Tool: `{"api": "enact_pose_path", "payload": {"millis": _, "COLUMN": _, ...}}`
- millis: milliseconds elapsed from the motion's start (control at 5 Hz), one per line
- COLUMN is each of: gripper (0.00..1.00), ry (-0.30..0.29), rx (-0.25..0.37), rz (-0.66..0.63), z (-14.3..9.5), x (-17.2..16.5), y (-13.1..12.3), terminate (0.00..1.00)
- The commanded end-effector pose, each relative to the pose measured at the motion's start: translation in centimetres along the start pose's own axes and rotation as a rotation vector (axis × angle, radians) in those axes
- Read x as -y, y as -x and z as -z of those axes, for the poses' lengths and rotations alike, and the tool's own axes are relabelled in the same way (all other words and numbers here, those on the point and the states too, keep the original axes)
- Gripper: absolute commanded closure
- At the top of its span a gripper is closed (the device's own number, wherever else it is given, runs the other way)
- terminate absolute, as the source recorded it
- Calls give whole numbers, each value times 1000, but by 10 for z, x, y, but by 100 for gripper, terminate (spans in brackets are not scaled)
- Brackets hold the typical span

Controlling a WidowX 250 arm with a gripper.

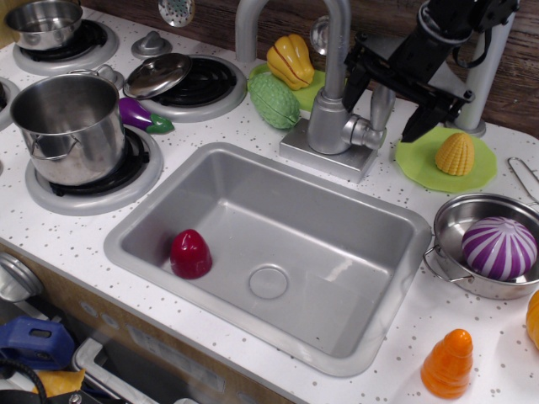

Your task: Turn lever vertical to front

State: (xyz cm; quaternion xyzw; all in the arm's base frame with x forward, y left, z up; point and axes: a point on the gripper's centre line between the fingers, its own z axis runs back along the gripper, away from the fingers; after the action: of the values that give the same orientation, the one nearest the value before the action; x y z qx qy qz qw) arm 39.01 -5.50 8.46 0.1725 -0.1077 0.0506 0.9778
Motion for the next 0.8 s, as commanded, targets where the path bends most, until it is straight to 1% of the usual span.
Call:
{"api": "enact_pose_path", "payload": {"millis": 0, "gripper": 0, "ry": -6, "rx": 71, "rz": 1, "z": -13, "x": -9, "y": -19, "terminate": 0}}
{"api": "enact_pose_path", "payload": {"millis": 600, "gripper": 0, "ry": 8, "rx": 100, "rz": 38, "z": 0, "x": -27, "y": -34, "terminate": 0}}
